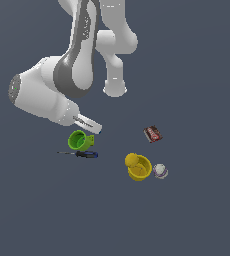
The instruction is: Pick up a designated object from a clutter of objects.
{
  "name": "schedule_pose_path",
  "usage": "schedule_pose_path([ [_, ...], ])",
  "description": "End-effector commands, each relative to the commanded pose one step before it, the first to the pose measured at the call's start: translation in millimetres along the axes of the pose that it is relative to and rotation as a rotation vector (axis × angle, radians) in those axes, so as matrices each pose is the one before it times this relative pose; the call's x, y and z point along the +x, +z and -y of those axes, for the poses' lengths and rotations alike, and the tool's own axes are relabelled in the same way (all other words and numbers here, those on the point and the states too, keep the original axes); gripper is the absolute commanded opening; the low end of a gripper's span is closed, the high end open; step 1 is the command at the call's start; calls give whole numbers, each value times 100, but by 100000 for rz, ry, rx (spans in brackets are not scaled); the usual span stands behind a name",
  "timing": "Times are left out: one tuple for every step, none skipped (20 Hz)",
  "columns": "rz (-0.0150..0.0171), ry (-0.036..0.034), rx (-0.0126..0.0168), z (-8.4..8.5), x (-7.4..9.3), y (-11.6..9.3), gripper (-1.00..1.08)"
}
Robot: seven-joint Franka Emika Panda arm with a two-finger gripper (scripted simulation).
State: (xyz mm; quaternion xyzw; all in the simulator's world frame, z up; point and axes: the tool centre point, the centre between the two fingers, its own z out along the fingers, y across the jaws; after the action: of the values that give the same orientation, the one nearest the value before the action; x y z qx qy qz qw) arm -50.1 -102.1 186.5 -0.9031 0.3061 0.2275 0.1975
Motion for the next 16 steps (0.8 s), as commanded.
schedule_pose_path([
  [5708, 8570, 7601, -1649, 1018, 494, 28],
  [2202, 3279, 3041, -620, 457, 108, 28],
  [2179, 3221, 3077, -602, 474, 69, 28],
  [2157, 3162, 3111, -583, 490, 31, 28],
  [2136, 3101, 3145, -565, 505, -7, 28],
  [2116, 3038, 3177, -545, 518, -45, 28],
  [2097, 2974, 3209, -525, 530, -83, 28],
  [2078, 2907, 3238, -505, 541, -121, 28],
  [2039, 2811, 3233, -480, 545, -157, 28],
  [1925, 2613, 3103, -437, 526, -184, 28],
  [1808, 2415, 2956, -396, 503, -205, 28],
  [1694, 2225, 2806, -358, 479, -220, 28],
  [1581, 2043, 2650, -321, 452, -231, 28],
  [1471, 1871, 2493, -288, 425, -237, 28],
  [1363, 1706, 2332, -258, 397, -238, 28],
  [1257, 1548, 2167, -229, 369, -236, 28],
])
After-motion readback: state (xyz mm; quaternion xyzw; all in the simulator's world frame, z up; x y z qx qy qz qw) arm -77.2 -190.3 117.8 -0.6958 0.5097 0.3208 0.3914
